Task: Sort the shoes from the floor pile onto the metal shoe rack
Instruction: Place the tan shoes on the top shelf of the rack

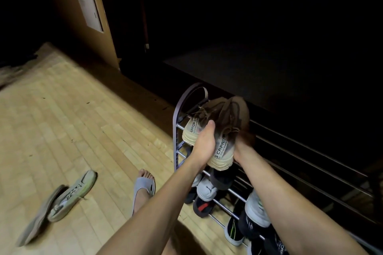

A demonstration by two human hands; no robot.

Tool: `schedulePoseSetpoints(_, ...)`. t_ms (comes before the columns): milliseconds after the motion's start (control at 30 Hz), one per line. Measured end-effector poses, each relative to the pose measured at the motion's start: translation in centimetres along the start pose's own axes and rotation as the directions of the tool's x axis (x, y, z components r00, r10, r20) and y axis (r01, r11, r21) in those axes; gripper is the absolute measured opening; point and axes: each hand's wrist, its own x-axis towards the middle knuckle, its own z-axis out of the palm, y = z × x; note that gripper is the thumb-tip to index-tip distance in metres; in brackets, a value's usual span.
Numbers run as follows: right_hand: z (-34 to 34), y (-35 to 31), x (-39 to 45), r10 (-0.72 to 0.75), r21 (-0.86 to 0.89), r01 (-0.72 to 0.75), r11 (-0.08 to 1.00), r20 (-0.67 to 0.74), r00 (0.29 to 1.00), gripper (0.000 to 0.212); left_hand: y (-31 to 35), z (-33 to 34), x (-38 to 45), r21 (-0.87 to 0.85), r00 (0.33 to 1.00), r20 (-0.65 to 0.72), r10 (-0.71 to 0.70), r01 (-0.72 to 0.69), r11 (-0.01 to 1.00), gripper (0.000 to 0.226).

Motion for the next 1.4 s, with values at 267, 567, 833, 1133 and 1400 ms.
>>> schedulePoseSetpoints(267,0.5,-1.8,-1.1,-0.119,-0.146,0.105,0.984,-0.092,0.989,0.062,0.4,1.5,2.6,0.219,0.994,-0.014,0.106,-0.101,0.970,0.048)
schedulePoseSetpoints(567,-0.3,-5.6,-6.3,0.031,0.047,-0.032,0.998,0.034,0.999,0.040,0.8,2.4,5.2,0.212,0.992,-0.024,0.121,-0.113,0.971,0.046)
schedulePoseSetpoints(833,-1.0,-5.3,-6.9,0.014,-0.066,-0.007,0.998,0.097,0.995,0.044,0.4,2.9,4.9,0.279,0.996,-0.003,0.094,-0.089,0.956,0.046)
schedulePoseSetpoints(1133,-2.8,-8.6,-8.2,-0.150,-0.232,0.200,0.952,0.220,0.964,0.038,4.2,-1.2,0.8,0.328,0.981,-0.097,0.170,-0.130,0.936,0.039)
schedulePoseSetpoints(1400,-0.4,-14.4,-15.7,-0.295,-0.523,0.384,0.761,0.249,0.922,0.059,9.9,-7.7,-3.9,0.190,0.911,-0.313,0.269,-0.217,0.958,0.026)
